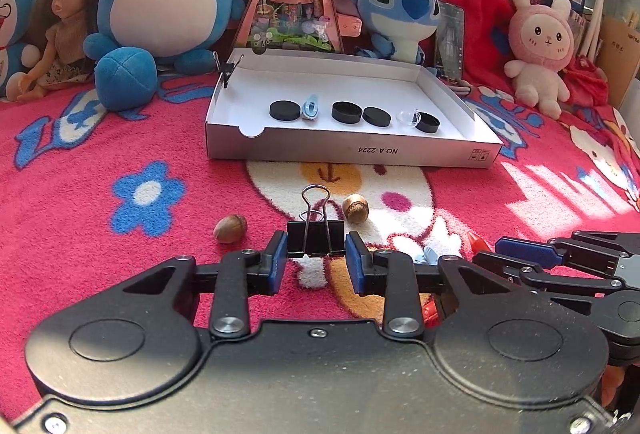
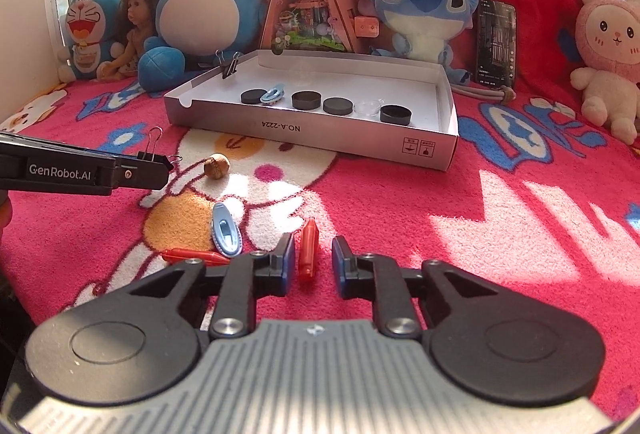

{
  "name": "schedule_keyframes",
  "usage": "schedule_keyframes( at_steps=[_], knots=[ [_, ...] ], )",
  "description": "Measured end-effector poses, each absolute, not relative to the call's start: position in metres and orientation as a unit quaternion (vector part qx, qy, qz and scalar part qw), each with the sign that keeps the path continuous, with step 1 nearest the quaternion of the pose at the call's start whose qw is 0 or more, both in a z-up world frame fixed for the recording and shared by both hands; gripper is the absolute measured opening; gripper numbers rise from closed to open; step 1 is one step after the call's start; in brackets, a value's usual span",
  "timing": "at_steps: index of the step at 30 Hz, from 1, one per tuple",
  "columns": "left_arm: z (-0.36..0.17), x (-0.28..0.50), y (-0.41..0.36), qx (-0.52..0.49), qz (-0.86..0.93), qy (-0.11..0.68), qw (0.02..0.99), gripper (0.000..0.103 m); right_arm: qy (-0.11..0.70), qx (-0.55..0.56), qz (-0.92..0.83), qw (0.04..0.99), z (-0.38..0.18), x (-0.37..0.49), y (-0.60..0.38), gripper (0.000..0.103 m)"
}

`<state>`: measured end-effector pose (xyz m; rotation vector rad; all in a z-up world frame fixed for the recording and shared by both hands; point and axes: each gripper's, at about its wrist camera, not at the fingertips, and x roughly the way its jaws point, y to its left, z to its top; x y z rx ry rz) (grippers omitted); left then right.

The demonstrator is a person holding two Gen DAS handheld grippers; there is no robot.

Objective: Organize rigid objects
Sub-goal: 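Hold the binder clip up with the left tool while the right tool grasps the red marker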

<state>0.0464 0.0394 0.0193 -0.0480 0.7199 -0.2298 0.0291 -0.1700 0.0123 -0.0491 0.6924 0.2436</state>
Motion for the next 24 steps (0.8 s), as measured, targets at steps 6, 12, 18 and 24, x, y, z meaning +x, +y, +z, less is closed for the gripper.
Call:
schedule_keyframes(
  at_steps=[6, 12, 18, 24],
  knots=[
    [0.017, 0.046, 0.043, -0.025, -0.107, 0.354, 0.929, 0.03, 0.343, -0.062, 0.118, 0.93, 0.011, 0.022, -0.171, 0.051],
    [0.014, 0.048, 0.044, -0.032, -0.108, 0.36, 0.926, 0.03, 0.349, -0.063, 0.059, 0.933, 0.009, 0.026, -0.189, 0.052],
    [0.013, 0.047, 0.042, -0.034, -0.112, 0.36, 0.925, 0.03, 0.347, -0.022, 0.082, 0.934, 0.013, 0.023, -0.194, 0.055],
    [0.013, 0.048, 0.043, -0.036, -0.11, 0.362, 0.925, 0.03, 0.333, -0.028, 0.107, 0.937, 0.012, 0.02, -0.18, 0.067]
  ],
)
